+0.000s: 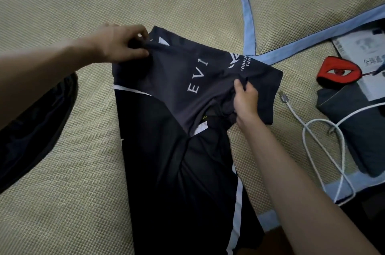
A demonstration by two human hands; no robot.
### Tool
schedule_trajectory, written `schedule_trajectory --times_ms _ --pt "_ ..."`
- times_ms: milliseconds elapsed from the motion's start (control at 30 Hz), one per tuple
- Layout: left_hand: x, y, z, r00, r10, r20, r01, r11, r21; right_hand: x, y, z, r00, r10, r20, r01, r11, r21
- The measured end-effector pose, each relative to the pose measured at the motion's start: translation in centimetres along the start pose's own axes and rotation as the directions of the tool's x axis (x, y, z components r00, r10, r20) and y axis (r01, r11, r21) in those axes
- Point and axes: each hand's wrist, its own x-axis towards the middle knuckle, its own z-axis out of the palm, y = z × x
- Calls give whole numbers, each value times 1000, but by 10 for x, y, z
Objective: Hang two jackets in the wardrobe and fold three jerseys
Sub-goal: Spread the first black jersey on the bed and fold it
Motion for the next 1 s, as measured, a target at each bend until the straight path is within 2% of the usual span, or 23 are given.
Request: schedule_trajectory --times_ms 100,167,233,300,367,467,533,633,767,900,1000 --pt "9 -11 7 987 -82 135 42 961 275 13 0 -9 999 -53 -5 53 995 -83" --pt "17 -15 9 988 -92 122 51 951 305 22 2 -12 999 -45 22 48 987 -151" --pt "26 -17 9 985 -150 83 129 968 213 27 2 -11 997 -49 53 58 979 -195" --pt "32 -20 7 972 -207 112 193 973 126 33 -3 -11 996 -67 52 76 980 -183" --pt "36 -21 0 968 -208 142 199 977 79 42 -13 -16 996 -84 14 86 989 -118" --pt "39 -9 -15 981 -181 75 187 978 -90 56 -19 -30 992 -95 -78 88 993 -83" --pt "41 0 -17 979 -189 70 199 962 -186 61 -15 -38 992 -84 -90 72 989 -130" --pt "45 2 -1 955 -257 147 283 939 -196 68 0 -54 998 -30 -60 15 971 -237" --pt "50 0 14 940 -320 116 340 899 -275 76 6 -67 994 -65 -85 35 949 -315" --pt "60 5 15 927 -374 -40 323 846 -424 77 5 -65 973 -159 -167 101 944 -313" --pt "67 13 24 894 -428 -133 322 819 -474 79 7 -65 961 -164 -220 83 938 -337"
